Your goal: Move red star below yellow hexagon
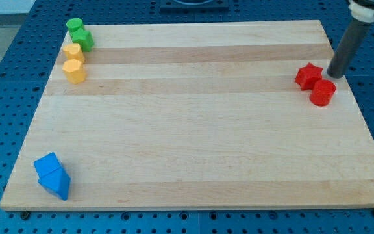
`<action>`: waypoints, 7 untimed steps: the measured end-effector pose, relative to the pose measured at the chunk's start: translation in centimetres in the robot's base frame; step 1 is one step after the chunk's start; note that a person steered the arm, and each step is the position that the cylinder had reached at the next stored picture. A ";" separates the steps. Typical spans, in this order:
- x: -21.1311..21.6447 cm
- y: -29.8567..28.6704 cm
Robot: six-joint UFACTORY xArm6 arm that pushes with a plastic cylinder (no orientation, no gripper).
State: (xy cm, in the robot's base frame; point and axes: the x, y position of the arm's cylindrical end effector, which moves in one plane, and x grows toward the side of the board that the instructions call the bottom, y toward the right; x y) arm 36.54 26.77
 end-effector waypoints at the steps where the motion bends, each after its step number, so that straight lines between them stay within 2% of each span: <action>1: 0.3 -2.5; 3: 1.4 -7.8; 5: 4.0 -8.2; 7: 6.1 -12.1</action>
State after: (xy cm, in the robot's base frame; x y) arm 42.68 14.70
